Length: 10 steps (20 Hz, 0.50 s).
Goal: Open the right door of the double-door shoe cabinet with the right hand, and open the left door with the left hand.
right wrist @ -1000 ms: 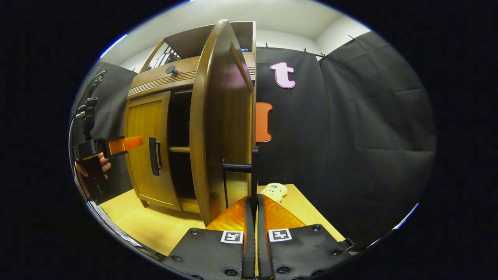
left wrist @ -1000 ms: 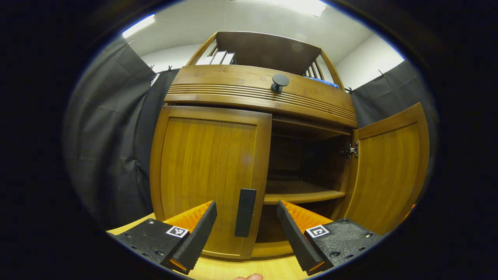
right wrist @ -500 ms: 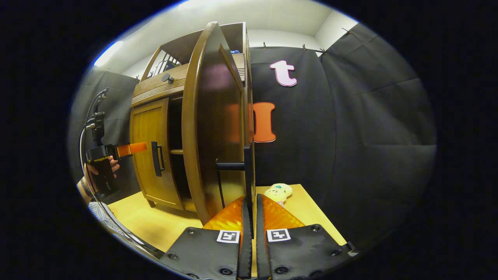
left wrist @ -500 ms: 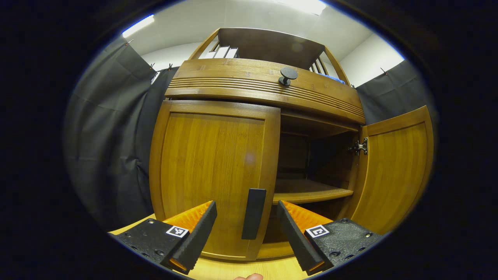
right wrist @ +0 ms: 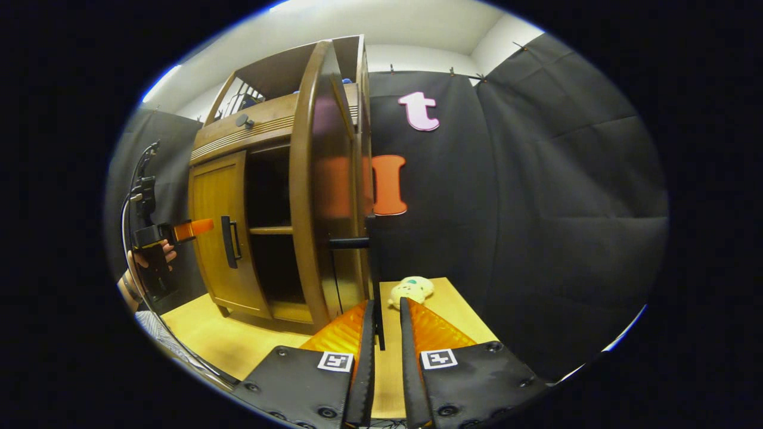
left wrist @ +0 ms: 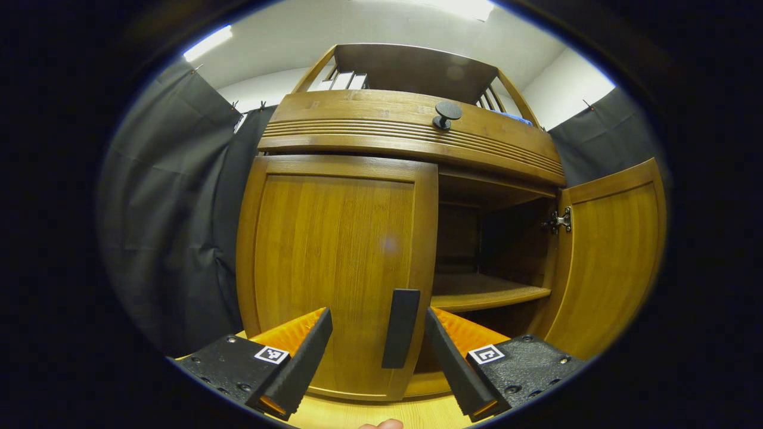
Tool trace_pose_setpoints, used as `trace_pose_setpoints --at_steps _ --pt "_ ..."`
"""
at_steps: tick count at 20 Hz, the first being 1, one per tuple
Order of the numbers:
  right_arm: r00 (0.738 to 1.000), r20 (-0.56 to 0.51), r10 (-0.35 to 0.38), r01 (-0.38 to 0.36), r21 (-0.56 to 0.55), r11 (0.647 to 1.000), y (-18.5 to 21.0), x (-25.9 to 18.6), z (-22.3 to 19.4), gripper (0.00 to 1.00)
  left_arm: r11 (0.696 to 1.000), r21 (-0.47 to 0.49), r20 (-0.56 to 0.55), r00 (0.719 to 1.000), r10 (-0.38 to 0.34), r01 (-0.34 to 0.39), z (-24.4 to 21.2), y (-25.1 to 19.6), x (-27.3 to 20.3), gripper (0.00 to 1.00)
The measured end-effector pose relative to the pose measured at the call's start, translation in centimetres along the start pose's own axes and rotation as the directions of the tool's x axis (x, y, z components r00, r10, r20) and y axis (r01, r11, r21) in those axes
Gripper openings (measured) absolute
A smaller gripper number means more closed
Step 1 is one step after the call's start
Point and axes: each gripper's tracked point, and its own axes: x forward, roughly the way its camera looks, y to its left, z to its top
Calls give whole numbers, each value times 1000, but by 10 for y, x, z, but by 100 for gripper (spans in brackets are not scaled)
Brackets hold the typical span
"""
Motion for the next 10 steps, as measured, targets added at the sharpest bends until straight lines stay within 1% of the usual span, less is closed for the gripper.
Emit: trace_pose_setpoints --at_steps 1,4,6,10 --pt "1000 6 -25 25 3 1000 -7 -6 3 28 1000 -3 1 1000 -3 3 0 -1 1 92" --pt "999 17 -40 40 27 999 -5 -25 13 28 1000 5 -2 1000 -11 11 -3 -5 5 92" --pt "999 21 -49 49 9 999 0 -36 21 28 1000 21 -6 1000 -12 13 -7 -7 8 92" --pt "999 32 -29 29 1 1000 35 -55 35 28 999 35 6 1000 -2 2 -14 -10 15 92"
